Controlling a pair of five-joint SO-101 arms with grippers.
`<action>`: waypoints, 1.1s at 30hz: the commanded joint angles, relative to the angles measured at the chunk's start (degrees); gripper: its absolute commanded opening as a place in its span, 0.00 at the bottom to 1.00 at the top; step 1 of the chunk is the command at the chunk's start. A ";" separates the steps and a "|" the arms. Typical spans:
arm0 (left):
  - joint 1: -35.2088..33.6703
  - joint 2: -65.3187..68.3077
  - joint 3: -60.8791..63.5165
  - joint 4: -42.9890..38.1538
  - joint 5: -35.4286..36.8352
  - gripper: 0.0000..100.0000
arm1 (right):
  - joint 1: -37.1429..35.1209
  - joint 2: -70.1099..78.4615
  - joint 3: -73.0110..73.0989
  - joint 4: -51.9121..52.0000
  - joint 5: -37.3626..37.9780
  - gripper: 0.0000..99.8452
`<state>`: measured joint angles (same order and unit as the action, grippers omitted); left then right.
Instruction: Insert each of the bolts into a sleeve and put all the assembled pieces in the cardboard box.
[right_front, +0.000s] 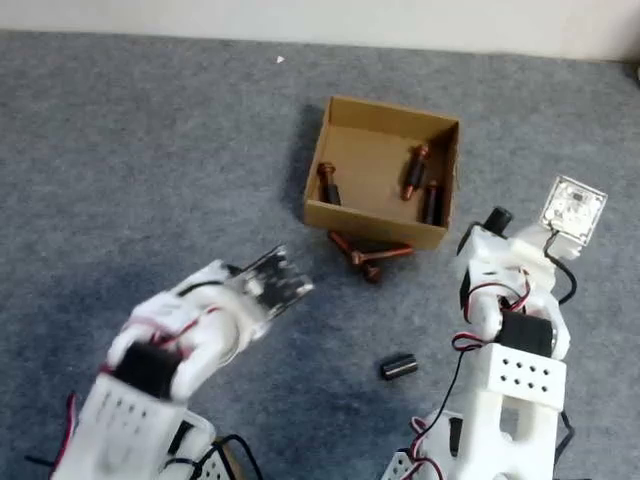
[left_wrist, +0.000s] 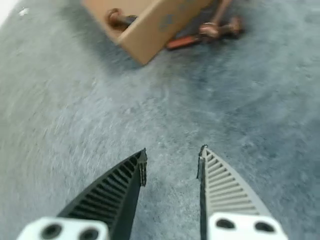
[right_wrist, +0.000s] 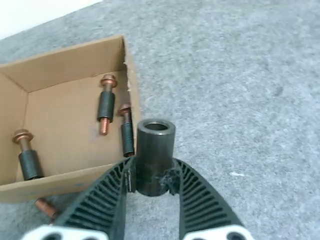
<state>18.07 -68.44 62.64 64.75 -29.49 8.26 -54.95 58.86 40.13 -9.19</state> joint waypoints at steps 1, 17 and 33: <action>4.79 18.95 -14.46 -0.35 -4.40 0.19 | 1.36 -1.63 -0.40 -2.15 -0.62 0.00; 10.24 58.51 -33.63 -20.84 -3.60 0.19 | 4.09 -1.98 -0.40 -2.24 -0.88 0.00; 12.44 71.87 -38.73 -29.45 -4.57 0.22 | 3.74 -1.63 -0.40 -2.24 -0.53 0.00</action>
<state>29.41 0.57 30.29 36.44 -31.96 11.60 -54.95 58.86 39.69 -9.54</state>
